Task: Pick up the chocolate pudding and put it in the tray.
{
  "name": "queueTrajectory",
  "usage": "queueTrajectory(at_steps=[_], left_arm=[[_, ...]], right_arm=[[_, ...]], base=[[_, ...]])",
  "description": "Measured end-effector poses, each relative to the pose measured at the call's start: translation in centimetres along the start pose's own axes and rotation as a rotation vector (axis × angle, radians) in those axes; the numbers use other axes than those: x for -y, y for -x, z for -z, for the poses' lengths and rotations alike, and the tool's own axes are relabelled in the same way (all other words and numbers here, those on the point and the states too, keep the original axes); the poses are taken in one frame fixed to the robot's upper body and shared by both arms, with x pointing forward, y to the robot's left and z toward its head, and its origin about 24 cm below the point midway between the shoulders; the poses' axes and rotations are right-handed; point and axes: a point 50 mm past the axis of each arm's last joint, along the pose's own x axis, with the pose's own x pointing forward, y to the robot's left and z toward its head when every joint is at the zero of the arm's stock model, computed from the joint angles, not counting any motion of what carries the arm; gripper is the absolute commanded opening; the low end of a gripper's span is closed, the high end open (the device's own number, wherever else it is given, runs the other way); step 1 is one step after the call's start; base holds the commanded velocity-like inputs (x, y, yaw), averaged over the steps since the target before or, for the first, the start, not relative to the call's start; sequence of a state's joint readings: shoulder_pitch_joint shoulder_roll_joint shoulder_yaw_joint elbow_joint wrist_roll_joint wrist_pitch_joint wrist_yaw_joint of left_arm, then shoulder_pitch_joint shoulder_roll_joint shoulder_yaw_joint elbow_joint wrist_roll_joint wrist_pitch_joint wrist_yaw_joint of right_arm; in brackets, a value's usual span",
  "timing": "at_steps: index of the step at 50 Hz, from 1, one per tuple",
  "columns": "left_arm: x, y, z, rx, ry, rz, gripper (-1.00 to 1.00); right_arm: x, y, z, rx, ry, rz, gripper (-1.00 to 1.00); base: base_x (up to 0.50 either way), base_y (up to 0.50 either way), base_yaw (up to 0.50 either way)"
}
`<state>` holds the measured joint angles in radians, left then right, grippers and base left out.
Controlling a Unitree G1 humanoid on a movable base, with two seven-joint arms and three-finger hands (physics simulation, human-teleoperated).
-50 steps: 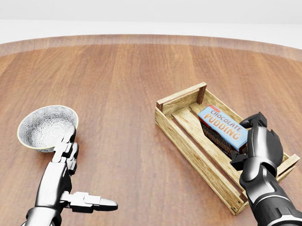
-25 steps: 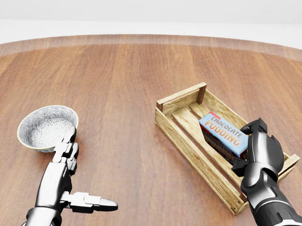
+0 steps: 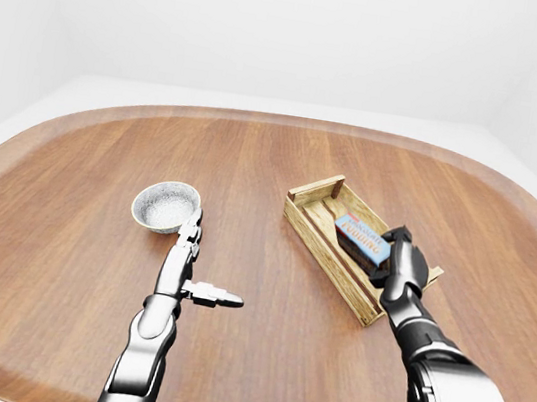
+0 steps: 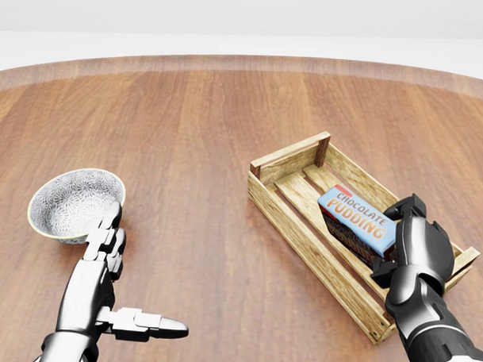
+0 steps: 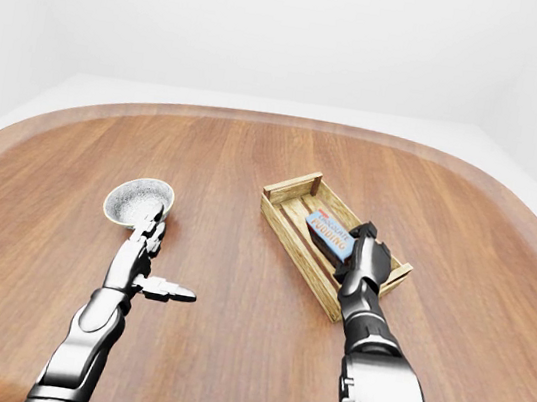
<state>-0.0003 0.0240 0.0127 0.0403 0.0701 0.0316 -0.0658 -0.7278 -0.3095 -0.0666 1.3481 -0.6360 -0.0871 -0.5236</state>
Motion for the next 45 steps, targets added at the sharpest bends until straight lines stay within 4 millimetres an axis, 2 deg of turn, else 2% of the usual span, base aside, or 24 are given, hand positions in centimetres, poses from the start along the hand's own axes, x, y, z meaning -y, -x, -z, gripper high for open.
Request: queueTrajectory(at_steps=[45], left_arm=[[0.0,0.0,-0.1,0.0,0.0,-0.001,1.0]], right_arm=[[-1.0,0.8,1.1,-0.016,0.032,-0.033,-1.0]], base=[[0.0,0.0,0.0]])
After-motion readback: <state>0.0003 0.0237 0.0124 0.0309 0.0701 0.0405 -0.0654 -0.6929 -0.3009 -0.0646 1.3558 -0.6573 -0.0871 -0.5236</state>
